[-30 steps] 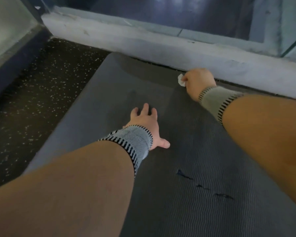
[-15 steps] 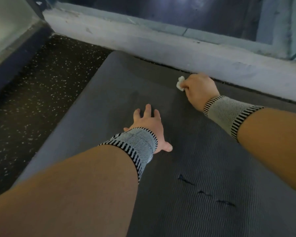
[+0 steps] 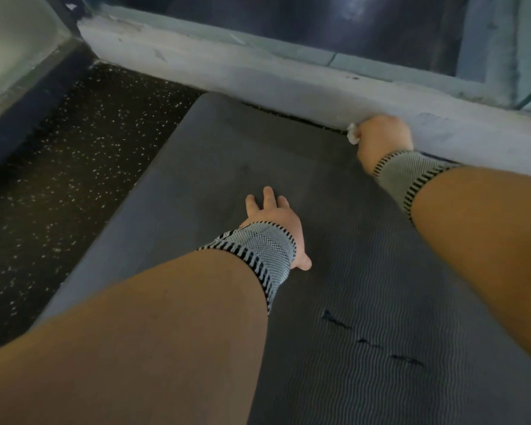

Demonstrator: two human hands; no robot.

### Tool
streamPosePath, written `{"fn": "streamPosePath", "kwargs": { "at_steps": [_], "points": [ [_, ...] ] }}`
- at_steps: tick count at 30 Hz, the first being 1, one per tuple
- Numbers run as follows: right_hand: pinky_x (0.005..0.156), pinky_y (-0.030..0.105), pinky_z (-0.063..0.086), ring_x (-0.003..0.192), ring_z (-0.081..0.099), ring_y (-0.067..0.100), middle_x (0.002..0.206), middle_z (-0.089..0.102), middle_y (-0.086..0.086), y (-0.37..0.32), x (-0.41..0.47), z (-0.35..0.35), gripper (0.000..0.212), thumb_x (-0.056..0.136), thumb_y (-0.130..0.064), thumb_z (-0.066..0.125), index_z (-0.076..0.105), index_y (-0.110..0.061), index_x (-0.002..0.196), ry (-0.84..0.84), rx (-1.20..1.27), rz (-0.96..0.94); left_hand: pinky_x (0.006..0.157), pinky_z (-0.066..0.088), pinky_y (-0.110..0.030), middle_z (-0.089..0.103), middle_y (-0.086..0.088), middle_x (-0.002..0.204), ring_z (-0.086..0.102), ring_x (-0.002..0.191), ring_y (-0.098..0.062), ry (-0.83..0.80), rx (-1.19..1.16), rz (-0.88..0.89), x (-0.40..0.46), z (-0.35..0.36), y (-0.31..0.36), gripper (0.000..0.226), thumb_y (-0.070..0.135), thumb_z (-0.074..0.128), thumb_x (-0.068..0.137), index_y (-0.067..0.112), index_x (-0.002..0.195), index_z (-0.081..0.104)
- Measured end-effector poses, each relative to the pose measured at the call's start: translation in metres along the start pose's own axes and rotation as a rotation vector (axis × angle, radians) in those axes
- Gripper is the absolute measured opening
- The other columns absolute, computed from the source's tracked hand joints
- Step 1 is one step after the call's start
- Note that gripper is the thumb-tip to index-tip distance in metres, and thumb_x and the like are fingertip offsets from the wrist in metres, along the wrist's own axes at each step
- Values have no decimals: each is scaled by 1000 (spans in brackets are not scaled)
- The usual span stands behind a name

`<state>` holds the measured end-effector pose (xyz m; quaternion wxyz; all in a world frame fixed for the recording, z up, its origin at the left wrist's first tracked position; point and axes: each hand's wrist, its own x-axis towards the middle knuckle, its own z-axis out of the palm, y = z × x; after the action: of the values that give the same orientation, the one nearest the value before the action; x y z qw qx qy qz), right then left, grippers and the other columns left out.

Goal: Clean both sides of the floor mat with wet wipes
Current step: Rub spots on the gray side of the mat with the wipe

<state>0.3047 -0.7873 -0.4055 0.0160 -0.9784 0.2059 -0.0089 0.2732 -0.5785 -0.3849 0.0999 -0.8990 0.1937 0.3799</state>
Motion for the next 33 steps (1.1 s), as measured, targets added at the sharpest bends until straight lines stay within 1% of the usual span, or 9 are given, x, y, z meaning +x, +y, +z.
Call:
{"fn": "streamPosePath", "kwargs": {
  "at_steps": [5, 11, 16, 20, 21, 25, 27, 31, 33],
  "points": [
    [88, 40, 47, 100, 57, 32, 108, 61, 13, 12, -43, 1, 28, 92, -11, 49, 66, -16, 113, -66, 50, -241, 116, 24, -54, -26, -4, 158, -14, 146, -38, 6, -26, 9, -1, 0, -2, 123, 55, 72, 77, 13, 153, -15],
    [83, 39, 48, 100, 57, 34, 110, 58, 15, 11, -24, -1, 26, 92, -10, 49, 65, -9, 113, -58, 20, 30, 118, 19, -52, -24, -7, 159, -12, 146, -40, 23, 40, 21, -4, 1, -2, 122, 61, 69, 78, 12, 152, -15],
    [88, 40, 45, 99, 54, 31, 103, 58, 13, 25, -64, 1, 25, 93, -13, 47, 68, -10, 106, -83, 78, -265, 117, 16, -51, -24, -8, 159, -13, 146, -39, 26, 46, 29, -5, 0, -3, 120, 61, 67, 79, 13, 153, -14],
    [76, 35, 42, 96, 56, 35, 106, 57, 17, 24, -50, 4, 21, 92, -10, 48, 66, -7, 104, 13, 83, 59, 118, 18, -51, -23, -7, 159, -12, 146, -39, 39, 56, 28, -5, 1, -3, 121, 63, 67, 78, 14, 153, -15],
    [73, 35, 41, 94, 56, 36, 102, 57, 17, 15, -60, 6, 20, 92, -11, 48, 66, -6, 100, 36, 112, 43, 118, 19, -52, -24, -6, 159, -12, 146, -39, 41, 52, 27, -4, 2, -4, 121, 63, 67, 78, 14, 153, -15],
    [71, 37, 46, 79, 56, 33, 83, 59, 14, -2, -128, 1, 21, 88, -12, 52, 70, -3, 84, -46, 321, -369, 115, 25, -54, -24, -3, 159, -12, 147, -36, 53, -4, 26, -2, 4, -6, 122, 62, 69, 76, 16, 153, -13],
    [75, 41, 47, 82, 56, 33, 86, 60, 15, 2, -112, -4, 27, 91, -15, 46, 69, -1, 86, -81, 231, -472, 116, 24, -53, -23, -3, 159, -12, 147, -36, 59, 7, 35, -3, 4, -6, 122, 63, 69, 75, 17, 153, -13],
    [88, 36, 44, 103, 56, 35, 111, 59, 17, -7, -42, -4, 23, 93, -12, 48, 67, -7, 105, -52, 114, -143, 117, 21, -51, -23, 0, 159, -11, 147, -35, 65, 12, 33, -4, 4, -8, 122, 65, 68, 74, 20, 153, -13],
    [86, 33, 45, 100, 58, 31, 107, 61, 11, -27, -51, 0, 19, 90, -11, 54, 69, -13, 100, -57, 174, -197, 117, 21, -52, -23, 1, 159, -12, 147, -34, 62, 1, 34, -3, 5, -9, 122, 65, 69, 74, 21, 153, -13]
  ]
}}
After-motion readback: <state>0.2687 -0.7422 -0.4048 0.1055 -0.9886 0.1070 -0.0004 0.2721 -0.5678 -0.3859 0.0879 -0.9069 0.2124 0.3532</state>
